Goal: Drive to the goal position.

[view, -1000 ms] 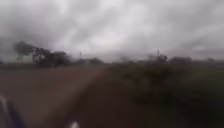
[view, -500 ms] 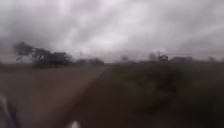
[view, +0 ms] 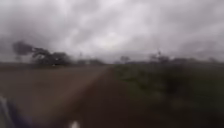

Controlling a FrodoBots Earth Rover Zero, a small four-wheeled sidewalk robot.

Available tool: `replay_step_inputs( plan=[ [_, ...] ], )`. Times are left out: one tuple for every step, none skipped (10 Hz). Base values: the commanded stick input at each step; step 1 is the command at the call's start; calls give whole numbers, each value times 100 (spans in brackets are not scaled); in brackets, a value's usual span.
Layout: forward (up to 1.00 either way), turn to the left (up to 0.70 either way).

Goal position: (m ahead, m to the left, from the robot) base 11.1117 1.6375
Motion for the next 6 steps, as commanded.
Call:
replay_step_inputs(
  plan=[
    [70, 34],
    [70, 35],
    [70, 12],
    [70, 0],
    [70, 0],
    [70, 0]
  ],
)
